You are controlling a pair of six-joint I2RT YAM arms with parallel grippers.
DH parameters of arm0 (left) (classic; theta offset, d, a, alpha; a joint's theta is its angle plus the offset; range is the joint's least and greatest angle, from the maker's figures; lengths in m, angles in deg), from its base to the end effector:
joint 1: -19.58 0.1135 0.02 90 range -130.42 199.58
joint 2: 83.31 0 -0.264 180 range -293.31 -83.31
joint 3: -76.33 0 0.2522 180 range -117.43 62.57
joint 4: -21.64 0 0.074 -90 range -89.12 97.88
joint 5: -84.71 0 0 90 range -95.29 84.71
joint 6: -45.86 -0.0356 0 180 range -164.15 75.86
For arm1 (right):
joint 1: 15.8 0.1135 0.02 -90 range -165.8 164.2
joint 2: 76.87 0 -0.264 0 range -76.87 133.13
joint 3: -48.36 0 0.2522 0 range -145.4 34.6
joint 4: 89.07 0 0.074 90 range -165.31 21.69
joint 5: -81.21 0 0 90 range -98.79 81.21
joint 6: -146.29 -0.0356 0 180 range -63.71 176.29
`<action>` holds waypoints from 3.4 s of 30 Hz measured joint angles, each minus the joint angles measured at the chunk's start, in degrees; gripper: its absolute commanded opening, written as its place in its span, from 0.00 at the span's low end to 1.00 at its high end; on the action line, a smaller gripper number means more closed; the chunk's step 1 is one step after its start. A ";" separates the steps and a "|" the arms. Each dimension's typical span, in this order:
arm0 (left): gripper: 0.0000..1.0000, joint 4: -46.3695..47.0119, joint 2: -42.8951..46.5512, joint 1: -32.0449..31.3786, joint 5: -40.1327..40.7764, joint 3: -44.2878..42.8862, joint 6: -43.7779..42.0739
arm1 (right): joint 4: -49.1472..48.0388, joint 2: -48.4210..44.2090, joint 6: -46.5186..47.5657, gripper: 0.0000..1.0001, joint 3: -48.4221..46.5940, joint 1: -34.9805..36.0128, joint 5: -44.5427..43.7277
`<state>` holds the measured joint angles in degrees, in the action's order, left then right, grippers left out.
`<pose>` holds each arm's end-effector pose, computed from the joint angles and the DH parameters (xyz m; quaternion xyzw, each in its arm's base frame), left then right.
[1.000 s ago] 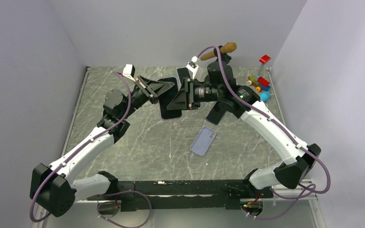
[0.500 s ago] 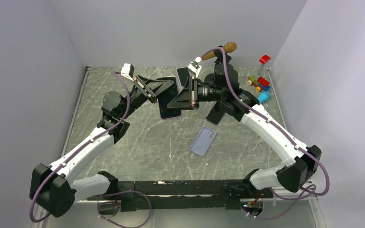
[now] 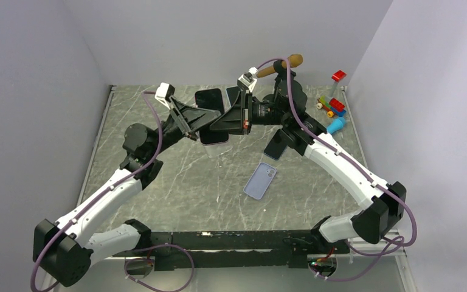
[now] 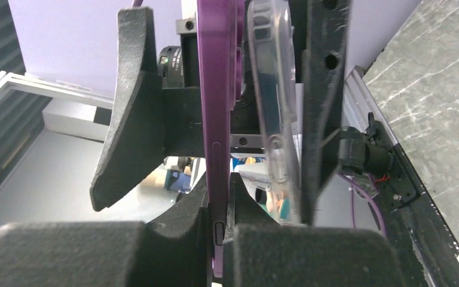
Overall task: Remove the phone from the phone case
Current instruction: Remove the phone case from the phone, then place the phone case at the center of the board, then place the phone at the center of the board.
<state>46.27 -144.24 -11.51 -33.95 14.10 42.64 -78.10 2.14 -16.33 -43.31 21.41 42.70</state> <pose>0.1954 -0.1378 0.3960 -0.0545 0.5524 -0.7713 0.3114 0.2315 0.2108 0.4308 -0.1061 0.6925 0.7027 0.1239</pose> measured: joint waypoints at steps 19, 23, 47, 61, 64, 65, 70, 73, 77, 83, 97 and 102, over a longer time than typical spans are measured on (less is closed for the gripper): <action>0.71 -2.16 5.88 2.73 -1.49 7.98 2.01 | 10.62 0.83 6.38 0.00 -1.38 -0.55 -3.45; 0.65 -6.36 8.35 5.01 -1.88 9.16 1.66 | 16.48 0.83 10.56 0.00 -3.21 -1.66 -4.87; 0.00 -67.06 -21.40 5.51 -6.34 -21.44 -47.60 | 46.14 -1.75 38.07 0.00 0.00 -22.86 -11.19; 0.19 -72.70 -51.47 -5.33 -5.62 -37.53 -62.47 | 49.35 -2.58 41.77 0.00 2.34 -29.27 -12.22; 0.30 -75.06 -55.04 -6.43 -4.81 -38.27 -64.70 | 49.88 -3.48 42.29 0.00 3.48 -31.01 -12.20; 0.35 -76.11 -56.17 -6.47 -4.59 -38.93 -65.33 | 49.99 -3.78 42.56 0.00 3.89 -31.61 -12.15; 0.66 -77.02 -59.14 -6.14 -4.50 -41.46 -66.79 | 49.94 -4.85 43.28 0.00 6.75 -33.11 -12.02; 0.93 -77.11 -59.17 -6.01 -4.44 -41.83 -67.54 | 49.68 -4.87 43.32 0.00 9.09 -33.16 -12.00; 0.99 -77.83 -59.25 -6.14 -3.80 -43.10 -68.08 | 49.24 -4.57 43.25 0.00 11.80 -33.16 -11.85; 0.99 -79.21 -59.25 -6.19 -0.68 -43.95 -68.61 | 46.51 -2.19 43.06 0.00 11.89 -33.16 -10.91; 0.99 -82.62 -40.89 -2.73 9.57 -40.79 -67.76 | 27.21 12.55 30.36 0.00 14.78 -30.62 -16.17; 0.99 -84.52 -28.98 -0.81 13.11 -38.49 -67.14 | 19.91 20.24 23.98 0.03 13.70 -24.98 -24.39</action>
<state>-38.25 -173.22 -12.32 -20.84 -24.39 -24.51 -58.19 22.38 7.65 -29.60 -3.57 18.31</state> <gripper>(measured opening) 0.994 0.084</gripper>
